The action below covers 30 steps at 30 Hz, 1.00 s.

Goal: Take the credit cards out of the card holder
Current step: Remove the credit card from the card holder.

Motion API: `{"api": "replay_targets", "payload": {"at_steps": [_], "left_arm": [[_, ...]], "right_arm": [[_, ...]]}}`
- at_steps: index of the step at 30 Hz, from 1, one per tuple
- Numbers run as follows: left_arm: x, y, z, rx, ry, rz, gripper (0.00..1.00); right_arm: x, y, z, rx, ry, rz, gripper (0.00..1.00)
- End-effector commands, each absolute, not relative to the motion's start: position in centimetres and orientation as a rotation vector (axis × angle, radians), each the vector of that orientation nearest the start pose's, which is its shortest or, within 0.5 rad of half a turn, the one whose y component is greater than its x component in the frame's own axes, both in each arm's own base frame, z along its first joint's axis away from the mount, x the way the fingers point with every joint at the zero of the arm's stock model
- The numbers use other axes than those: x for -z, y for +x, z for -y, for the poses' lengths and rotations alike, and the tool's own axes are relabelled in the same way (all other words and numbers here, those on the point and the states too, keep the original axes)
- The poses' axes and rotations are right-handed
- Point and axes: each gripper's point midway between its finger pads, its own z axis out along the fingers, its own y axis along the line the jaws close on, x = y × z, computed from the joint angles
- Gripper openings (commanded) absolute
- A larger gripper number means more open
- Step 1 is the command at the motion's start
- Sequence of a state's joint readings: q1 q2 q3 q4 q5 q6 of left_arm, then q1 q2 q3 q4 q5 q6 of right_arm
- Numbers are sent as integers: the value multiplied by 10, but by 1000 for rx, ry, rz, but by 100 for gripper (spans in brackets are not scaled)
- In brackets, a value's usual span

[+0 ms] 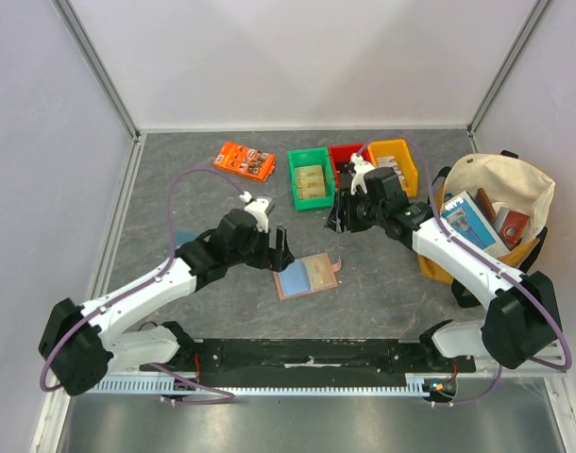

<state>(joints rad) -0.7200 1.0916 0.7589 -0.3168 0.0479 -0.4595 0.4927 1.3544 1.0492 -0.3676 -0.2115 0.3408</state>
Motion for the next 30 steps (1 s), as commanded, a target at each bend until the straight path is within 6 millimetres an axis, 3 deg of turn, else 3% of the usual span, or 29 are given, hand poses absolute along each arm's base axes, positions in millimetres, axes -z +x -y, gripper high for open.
{"api": "replay_targets", "payload": {"at_steps": [1, 5, 10, 15, 24, 30], "left_arm": [[-136, 228, 257, 690, 277, -2291, 88], [-114, 227, 264, 641, 294, -2345, 85], [-74, 229, 250, 429, 276, -2454, 83], [-47, 224, 247, 338, 291, -2521, 83], [-22, 219, 244, 264, 284, -2586, 75], [-13, 213, 243, 261, 270, -2619, 64]], "right_arm": [[-160, 290, -243, -809, -288, -2292, 59], [-133, 276, -250, -849, -297, -2335, 56], [-101, 268, -250, -845, -301, -2382, 52], [-77, 263, -251, -833, -320, -2426, 49], [-44, 256, -247, -747, -347, -2519, 44], [-29, 249, -244, -711, -373, -2565, 44]]}}
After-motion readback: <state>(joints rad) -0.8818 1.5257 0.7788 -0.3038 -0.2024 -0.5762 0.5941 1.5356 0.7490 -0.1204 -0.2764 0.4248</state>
